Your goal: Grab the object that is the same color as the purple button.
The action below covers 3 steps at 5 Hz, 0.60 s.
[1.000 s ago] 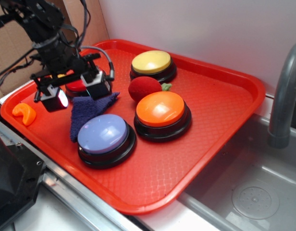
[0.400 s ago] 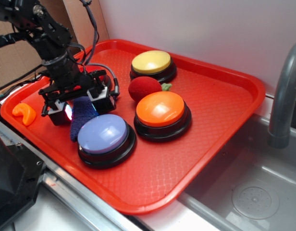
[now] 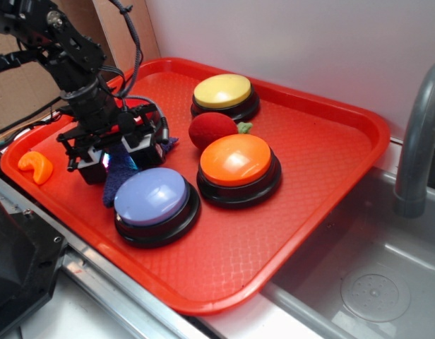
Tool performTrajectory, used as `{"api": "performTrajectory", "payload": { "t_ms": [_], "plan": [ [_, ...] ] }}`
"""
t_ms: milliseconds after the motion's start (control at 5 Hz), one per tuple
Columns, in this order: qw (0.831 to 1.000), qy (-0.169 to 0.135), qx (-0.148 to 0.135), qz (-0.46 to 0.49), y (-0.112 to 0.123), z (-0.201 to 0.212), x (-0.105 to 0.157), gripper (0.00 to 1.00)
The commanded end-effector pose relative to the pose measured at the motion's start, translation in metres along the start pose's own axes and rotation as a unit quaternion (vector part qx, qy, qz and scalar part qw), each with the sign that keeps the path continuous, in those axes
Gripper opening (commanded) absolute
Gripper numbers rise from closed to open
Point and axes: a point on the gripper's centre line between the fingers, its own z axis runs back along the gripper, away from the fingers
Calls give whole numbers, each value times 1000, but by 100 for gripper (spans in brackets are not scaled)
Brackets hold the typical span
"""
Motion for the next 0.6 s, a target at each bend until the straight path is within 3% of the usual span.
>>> {"api": "performTrajectory", "payload": {
  "t_ms": [0, 400],
  "plan": [
    [1000, -19, -1, -1, -7, 4, 3, 0],
    [999, -13, 26, -38, -17, 18, 6, 0]
  ]
}}
